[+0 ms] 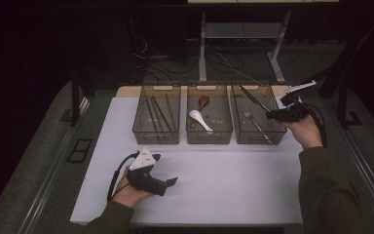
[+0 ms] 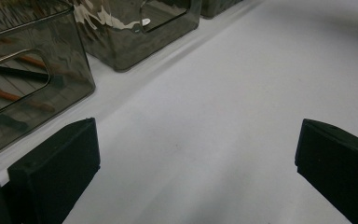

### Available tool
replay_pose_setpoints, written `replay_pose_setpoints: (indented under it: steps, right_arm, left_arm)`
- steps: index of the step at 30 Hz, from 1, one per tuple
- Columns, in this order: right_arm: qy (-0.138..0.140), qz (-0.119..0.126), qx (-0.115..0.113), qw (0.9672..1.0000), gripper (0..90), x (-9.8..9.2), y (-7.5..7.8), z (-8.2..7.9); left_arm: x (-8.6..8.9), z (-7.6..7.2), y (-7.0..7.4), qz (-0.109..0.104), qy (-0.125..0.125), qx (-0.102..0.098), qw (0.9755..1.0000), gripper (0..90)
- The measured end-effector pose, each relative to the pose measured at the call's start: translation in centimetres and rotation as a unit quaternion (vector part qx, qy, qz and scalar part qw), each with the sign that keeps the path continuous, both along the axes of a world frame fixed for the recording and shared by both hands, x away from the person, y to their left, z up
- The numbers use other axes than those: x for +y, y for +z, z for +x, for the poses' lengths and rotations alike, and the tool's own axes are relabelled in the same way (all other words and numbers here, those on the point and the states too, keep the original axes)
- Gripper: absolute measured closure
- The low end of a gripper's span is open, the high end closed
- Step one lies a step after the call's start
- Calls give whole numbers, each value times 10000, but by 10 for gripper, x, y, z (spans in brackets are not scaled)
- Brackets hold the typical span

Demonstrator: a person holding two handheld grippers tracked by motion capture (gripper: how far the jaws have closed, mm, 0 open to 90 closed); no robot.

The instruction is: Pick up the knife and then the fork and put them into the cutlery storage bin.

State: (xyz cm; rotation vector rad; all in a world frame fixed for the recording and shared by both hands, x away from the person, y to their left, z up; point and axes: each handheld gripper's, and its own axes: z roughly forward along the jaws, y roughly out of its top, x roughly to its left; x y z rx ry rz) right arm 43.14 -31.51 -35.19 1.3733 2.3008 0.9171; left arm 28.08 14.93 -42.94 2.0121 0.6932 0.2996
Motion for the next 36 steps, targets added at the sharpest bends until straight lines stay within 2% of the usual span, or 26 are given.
replay_pose_setpoints:
  steps: [7,12,15,22,30,36]
  right_arm:
    - [-280,-117,145,9994,832,2,-11,15]
    - [-533,-316,330,9975,831,7,-23,24]
    - [-577,-329,399,9970,831,10,-30,28]
    - [-754,-540,599,9939,831,16,-41,33]
    - [-776,-768,767,9911,828,18,-46,34]
    - [-643,-877,741,9913,798,20,-48,34]
  left_arm:
    - [-1,0,-1,34,-43,10,10000,0]
    - [-2,0,-2,26,-69,23,10000,0]
    - [-3,0,-2,59,-83,47,9999,0]
    - [-5,-1,-4,116,-166,63,9998,0]
    - [-6,-1,-4,156,-199,80,9996,0]
    - [-6,-2,-4,136,-203,55,9997,0]
